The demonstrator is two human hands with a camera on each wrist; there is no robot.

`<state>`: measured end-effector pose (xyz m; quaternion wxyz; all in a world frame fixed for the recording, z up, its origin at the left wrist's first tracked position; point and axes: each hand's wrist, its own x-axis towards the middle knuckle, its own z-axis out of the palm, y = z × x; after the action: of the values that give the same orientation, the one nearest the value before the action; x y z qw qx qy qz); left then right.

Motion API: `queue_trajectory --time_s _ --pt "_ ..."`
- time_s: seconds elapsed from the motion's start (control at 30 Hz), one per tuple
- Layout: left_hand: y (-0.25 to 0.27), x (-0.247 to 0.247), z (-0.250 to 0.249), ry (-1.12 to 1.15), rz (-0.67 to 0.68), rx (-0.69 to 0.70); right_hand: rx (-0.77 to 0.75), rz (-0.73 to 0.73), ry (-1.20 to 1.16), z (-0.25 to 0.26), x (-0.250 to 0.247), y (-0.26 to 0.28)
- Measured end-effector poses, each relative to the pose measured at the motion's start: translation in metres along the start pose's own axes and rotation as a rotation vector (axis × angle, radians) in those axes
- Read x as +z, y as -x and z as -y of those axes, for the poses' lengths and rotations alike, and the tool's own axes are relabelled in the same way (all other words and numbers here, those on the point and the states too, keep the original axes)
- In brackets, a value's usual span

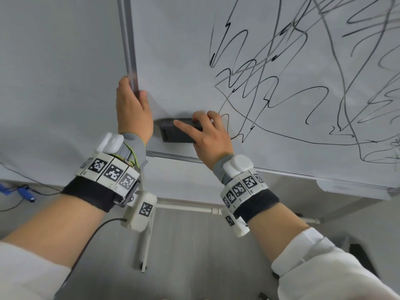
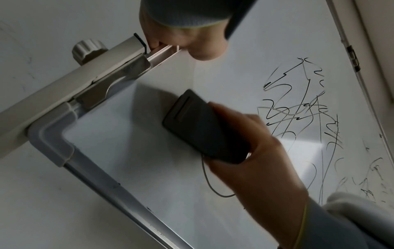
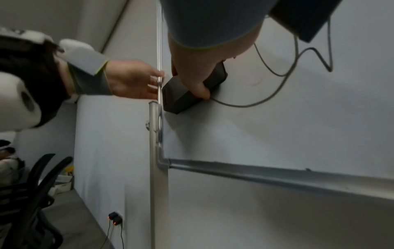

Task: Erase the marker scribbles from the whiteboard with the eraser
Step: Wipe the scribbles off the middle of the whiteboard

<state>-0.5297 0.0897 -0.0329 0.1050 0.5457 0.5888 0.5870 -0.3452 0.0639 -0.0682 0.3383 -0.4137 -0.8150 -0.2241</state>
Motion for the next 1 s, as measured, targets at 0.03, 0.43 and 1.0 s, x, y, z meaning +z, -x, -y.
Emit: queue_trajectory --time_s 0.03,0.43,1.0 --pt "0.000 0.000 0.000 -0.003 0.000 0.000 -0.005 0.024 0.000 0.000 0.000 0.004" --pt "0.003 0.005 0.000 -0.022 -0.015 -0.027 0.053 -0.010 -0.006 -0.008 -0.004 0.009" --pt "0.018 0.020 -0.012 -0.055 -0.087 -0.070 0.076 -0.043 0.047 -0.035 -0.015 0.024"
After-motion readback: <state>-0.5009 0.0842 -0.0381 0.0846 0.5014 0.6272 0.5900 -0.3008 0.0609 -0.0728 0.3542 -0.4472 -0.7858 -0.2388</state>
